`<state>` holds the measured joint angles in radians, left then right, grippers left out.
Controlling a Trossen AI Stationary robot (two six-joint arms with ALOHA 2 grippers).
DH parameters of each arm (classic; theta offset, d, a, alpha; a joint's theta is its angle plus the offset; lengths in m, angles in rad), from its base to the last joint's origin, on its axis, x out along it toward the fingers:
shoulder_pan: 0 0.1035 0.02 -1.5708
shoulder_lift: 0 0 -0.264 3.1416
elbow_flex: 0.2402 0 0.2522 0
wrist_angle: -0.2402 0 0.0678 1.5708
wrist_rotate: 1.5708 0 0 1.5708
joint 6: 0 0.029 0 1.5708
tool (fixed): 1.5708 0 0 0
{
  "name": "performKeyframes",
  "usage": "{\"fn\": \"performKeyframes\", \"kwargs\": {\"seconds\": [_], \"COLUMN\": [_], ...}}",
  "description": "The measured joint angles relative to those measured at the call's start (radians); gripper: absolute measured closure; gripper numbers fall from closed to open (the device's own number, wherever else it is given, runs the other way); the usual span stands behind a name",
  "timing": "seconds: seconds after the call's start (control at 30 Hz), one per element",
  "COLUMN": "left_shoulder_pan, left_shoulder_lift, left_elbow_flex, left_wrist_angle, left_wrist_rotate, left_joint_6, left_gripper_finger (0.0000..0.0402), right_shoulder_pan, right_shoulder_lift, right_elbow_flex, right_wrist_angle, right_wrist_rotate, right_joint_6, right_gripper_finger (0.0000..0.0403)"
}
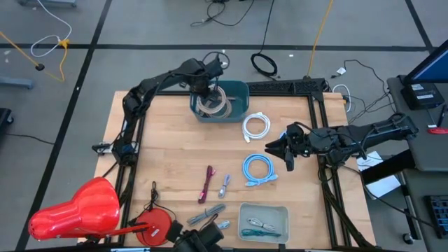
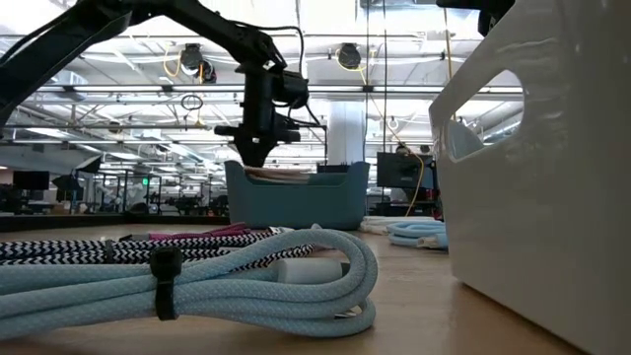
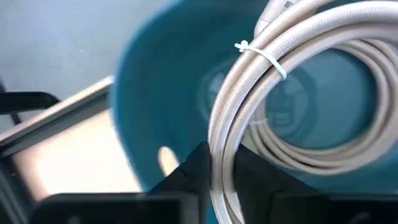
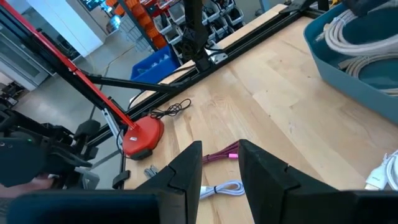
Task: Pick & Place USB Port
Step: Put the light brown HDMI cable into the blue bin, then put the white HDMI cable into the blue bin
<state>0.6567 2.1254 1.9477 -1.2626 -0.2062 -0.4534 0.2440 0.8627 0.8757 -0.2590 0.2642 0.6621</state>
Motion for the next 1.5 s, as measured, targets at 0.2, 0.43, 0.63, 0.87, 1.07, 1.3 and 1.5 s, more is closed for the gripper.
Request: {"fn": "performKeyframes", "kwargs": {"seconds": [0.2, 0.43, 0.63, 0.87, 1.07, 1.3, 1.5], "left_shoulder_pan": [-0.004, -0.030, -0.093, -0.332, -0.643, -0.877, -0.926], "left_shoulder_lift": [0.000, -0.053, -0.205, -0.427, -0.502, -0.478, -0.463], "left_elbow_flex": [0.000, 0.002, 0.002, 0.003, 0.004, -0.025, -0.094], "left_wrist_angle": [-0.011, -0.017, 0.046, 0.128, 0.151, 0.166, 0.180], "left_wrist_rotate": [0.030, 0.026, 0.105, 0.117, -0.106, -0.278, -0.318], "left_joint_6": [-0.002, 0.007, 0.026, -0.034, -0.174, -0.376, -0.503], "left_gripper_finger": [0.0237, 0.0224, 0.0247, 0.0269, 0.0273, 0.0273, 0.0273], "right_shoulder_pan": [0.000, 0.000, -0.002, -0.009, -0.009, -0.013, -0.093], "right_shoulder_lift": [0.000, 0.000, 0.000, 0.000, 0.000, 0.000, 0.002], "right_elbow_flex": [0.000, 0.000, 0.000, 0.000, 0.000, 0.000, 0.000], "right_wrist_angle": [0.000, -0.003, -0.006, -0.005, -0.076, -0.312, -0.435], "right_wrist_rotate": [0.000, 0.000, 0.000, 0.000, 0.000, 0.004, 0.219], "right_joint_6": [-0.001, -0.004, -0.024, -0.098, -0.133, -0.064, 0.094], "right_gripper_finger": [0.0307, 0.0307, 0.0307, 0.0307, 0.0307, 0.0307, 0.0307]}}
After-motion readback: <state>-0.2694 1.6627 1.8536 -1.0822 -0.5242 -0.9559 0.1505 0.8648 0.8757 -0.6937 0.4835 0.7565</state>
